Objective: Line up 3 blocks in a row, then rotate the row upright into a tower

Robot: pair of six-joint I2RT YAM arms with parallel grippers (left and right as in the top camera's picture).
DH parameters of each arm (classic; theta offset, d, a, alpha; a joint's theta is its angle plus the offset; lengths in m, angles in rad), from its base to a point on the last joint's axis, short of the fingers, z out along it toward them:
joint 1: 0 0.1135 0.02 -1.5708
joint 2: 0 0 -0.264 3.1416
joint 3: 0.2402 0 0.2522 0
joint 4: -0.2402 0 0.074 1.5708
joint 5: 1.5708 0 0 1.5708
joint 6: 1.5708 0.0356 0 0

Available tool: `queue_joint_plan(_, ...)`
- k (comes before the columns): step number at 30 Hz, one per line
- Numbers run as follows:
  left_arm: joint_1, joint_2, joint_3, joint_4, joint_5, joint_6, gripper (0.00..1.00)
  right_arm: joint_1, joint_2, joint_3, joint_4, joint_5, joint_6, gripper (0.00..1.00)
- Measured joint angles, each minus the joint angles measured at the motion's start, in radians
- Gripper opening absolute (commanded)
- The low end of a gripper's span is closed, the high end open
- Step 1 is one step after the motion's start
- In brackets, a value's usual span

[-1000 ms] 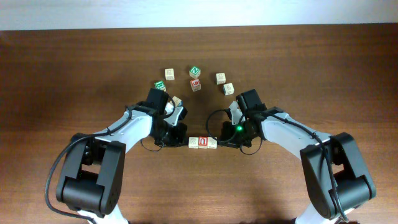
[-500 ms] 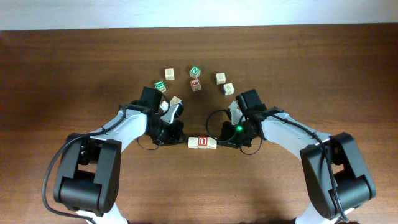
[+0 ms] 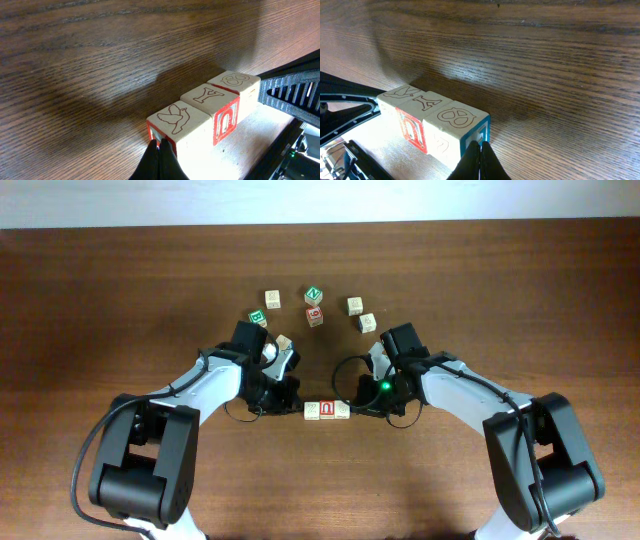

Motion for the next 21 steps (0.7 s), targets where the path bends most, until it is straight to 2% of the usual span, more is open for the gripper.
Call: queue_joint_plan(21,0.0,0.0,0.0,0.001,-0.032,0.0,0.0,-0.003,-0.044,0.005,-0.016,-0.072,0.0,0.04)
